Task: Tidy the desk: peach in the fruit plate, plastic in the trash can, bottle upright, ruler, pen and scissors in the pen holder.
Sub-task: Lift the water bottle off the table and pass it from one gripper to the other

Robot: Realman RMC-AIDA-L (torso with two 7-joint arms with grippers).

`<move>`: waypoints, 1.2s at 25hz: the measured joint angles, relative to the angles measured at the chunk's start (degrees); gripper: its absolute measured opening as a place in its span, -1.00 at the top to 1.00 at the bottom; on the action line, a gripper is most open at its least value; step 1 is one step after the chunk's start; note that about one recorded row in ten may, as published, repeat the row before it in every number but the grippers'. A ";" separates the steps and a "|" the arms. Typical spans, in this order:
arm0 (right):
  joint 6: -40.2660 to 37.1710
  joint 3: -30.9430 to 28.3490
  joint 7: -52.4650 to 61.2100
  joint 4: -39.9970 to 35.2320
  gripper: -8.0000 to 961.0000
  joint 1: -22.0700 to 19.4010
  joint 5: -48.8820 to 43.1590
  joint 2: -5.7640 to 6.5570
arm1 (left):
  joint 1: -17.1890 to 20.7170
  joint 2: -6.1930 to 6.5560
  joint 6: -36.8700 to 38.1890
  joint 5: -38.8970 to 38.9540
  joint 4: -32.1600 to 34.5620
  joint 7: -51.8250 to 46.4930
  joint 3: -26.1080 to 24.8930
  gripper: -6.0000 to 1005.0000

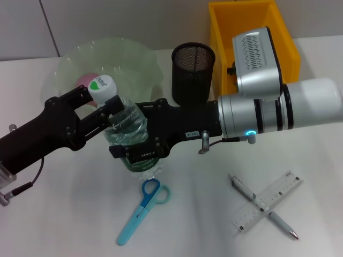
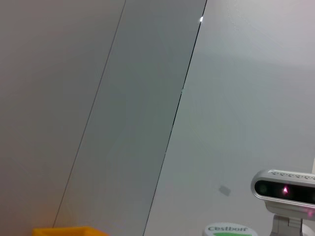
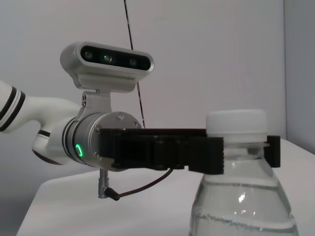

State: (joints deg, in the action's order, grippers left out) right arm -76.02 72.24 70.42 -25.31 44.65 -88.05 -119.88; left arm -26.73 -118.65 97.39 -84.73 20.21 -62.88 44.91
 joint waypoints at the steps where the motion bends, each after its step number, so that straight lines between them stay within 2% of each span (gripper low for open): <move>1: 0.00 0.00 -0.01 0.00 -0.62 0.00 0.00 0.00 | -0.06 0.00 0.00 0.00 0.00 0.00 0.00 -0.30; 3: 0.00 0.00 -0.05 0.01 -0.62 0.00 0.00 0.00 | -0.12 0.00 -0.01 0.00 0.00 0.00 0.00 -0.15; 25: 0.05 -0.01 -0.28 0.09 -0.64 -0.01 -0.01 0.00 | -0.55 0.03 -0.45 -0.29 0.00 0.15 -0.01 -0.10; 30: 0.07 0.00 -0.48 0.10 -0.64 -0.01 -0.04 0.00 | -0.80 0.07 -0.49 -0.42 0.00 0.09 -0.01 0.06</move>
State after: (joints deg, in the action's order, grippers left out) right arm -75.95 72.24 69.94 -25.21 44.64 -88.09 -119.88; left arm -27.53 -118.59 96.90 -85.14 20.21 -62.79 44.91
